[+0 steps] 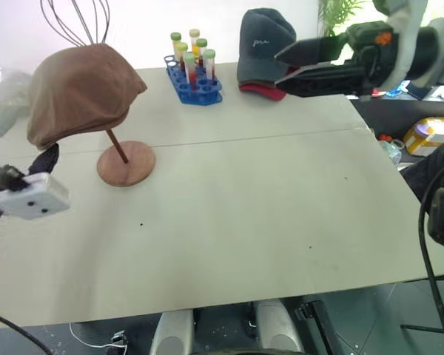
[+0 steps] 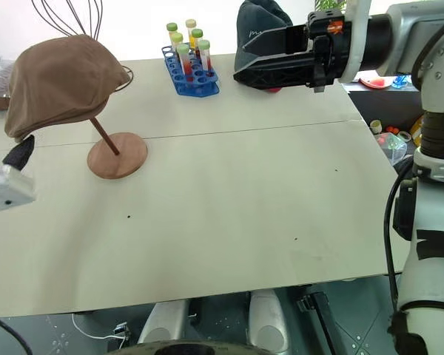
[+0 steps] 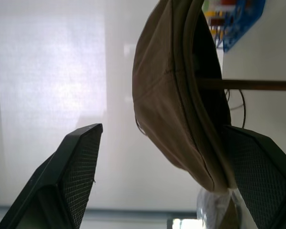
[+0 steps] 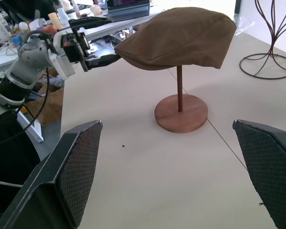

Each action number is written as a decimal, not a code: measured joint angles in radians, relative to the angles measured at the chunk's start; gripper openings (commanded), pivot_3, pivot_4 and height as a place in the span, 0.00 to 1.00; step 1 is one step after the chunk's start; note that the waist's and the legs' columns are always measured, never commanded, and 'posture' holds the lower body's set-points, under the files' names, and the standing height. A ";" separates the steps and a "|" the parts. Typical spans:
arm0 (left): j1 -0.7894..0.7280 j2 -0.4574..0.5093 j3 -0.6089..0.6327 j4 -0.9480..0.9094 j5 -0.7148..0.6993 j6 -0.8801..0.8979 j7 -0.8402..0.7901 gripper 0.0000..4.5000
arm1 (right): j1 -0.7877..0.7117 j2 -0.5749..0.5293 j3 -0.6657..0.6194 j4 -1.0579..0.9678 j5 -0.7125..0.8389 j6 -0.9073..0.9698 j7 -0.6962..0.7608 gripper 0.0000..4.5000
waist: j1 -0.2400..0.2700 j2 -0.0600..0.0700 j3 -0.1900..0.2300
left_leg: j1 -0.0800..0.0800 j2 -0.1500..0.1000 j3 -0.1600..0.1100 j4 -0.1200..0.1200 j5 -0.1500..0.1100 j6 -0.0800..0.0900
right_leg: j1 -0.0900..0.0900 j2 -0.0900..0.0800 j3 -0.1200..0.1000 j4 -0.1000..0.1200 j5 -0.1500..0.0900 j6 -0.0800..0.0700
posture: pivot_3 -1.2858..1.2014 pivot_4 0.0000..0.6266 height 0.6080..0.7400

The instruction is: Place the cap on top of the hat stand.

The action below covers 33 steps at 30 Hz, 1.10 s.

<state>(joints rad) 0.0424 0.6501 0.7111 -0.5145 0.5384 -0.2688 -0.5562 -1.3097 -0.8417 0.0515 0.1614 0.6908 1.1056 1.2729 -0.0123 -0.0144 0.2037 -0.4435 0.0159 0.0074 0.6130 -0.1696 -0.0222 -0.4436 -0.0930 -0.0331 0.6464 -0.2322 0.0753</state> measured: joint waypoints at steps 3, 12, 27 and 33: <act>-0.029 -0.054 -0.098 -0.056 0.073 0.134 0.008 0.93 | -0.008 -0.003 -0.001 -0.003 0.001 0.002 0.002 1.00 | 0.000 0.000 0.000 | 0.000 0.000 0.000 0.001 0.000 0.000 | 0.000 0.001 0.000 0.000 0.000 0.000 | 0.52 0.24 0.91; -0.046 -0.106 -0.226 -0.098 0.159 0.313 0.037 0.64 | -0.017 -0.010 -0.017 -0.042 0.024 0.031 0.001 1.00 | 0.000 -0.001 -0.001 | 0.000 0.001 -0.002 0.001 0.000 0.000 | 0.000 0.004 0.000 0.000 0.001 -0.001 | 0.52 0.24 0.91; 0.020 0.199 -0.043 0.152 -0.117 -0.138 0.169 0.01 | 0.015 -0.005 -0.030 -0.060 0.039 0.036 -0.042 1.00 | -0.002 -0.001 -0.001 | 0.000 0.005 -0.001 0.000 0.000 0.000 | -0.001 0.001 0.000 -0.001 0.002 -0.003 | 0.52 0.24 0.91; 0.064 0.264 0.046 0.371 -0.243 -0.373 0.186 0.01 | 0.015 -0.005 -0.031 -0.057 0.037 0.032 -0.049 1.00 | -0.004 -0.001 0.000 | 0.000 0.006 0.001 -0.001 -0.002 -0.003 | -0.003 0.000 0.000 -0.002 0.002 -0.004 | 0.52 0.24 0.91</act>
<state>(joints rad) 0.1066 0.9138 0.7571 -0.1438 0.2955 -0.6421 -0.3702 -1.2949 -0.8467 0.0201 0.1042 0.7283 1.1377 1.2243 -0.0164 -0.0151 0.2033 -0.4439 0.0223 0.0083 0.6123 -0.1714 -0.0248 -0.4464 -0.0934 -0.0328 0.6447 -0.2303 0.0718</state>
